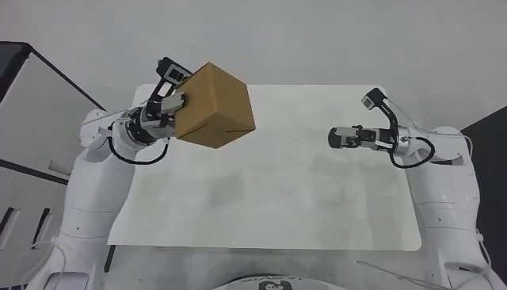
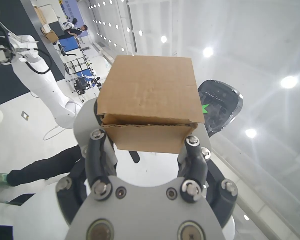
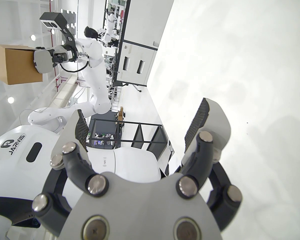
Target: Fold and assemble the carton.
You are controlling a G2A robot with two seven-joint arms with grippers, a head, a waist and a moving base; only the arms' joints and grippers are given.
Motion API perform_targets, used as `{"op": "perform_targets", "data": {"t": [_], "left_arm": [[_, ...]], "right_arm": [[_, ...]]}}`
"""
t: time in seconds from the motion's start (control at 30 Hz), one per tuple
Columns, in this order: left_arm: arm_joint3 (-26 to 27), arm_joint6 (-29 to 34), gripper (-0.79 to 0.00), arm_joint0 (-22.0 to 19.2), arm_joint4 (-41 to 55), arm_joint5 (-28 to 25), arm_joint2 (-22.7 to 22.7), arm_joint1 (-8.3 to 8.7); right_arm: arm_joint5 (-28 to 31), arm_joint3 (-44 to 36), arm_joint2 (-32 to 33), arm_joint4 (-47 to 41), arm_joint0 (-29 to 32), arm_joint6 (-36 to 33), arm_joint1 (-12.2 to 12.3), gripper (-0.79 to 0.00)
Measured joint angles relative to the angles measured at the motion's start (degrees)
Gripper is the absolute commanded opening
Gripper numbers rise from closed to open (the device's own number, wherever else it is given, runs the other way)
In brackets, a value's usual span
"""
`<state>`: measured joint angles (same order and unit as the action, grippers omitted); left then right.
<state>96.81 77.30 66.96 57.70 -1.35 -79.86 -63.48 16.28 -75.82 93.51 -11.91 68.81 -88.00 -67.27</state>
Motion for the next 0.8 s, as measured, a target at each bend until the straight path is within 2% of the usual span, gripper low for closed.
{"op": "perform_targets", "data": {"t": [0.1,0.37,0.53,0.8], "left_arm": [[-1.29,0.97,-0.785,-0.78,0.23,-1.38,0.56,-0.14],[-0.70,1.07,-0.785,-0.18,0.06,-1.77,0.91,-0.18],[-2.20,6.00,-0.785,-0.44,4.76,-2.24,2.76,-0.61],[-5.37,10.51,-0.785,-3.01,10.01,-2.67,5.68,-1.52]], "right_arm": [[0.00,0.00,0.00,0.00,0.00,0.00,0.00,0.000],[0.00,0.00,0.00,0.00,0.00,0.00,0.00,0.000],[0.00,0.00,0.00,0.00,0.00,0.00,0.00,0.000],[0.00,0.00,0.00,0.00,0.00,0.00,0.00,0.000]]}}
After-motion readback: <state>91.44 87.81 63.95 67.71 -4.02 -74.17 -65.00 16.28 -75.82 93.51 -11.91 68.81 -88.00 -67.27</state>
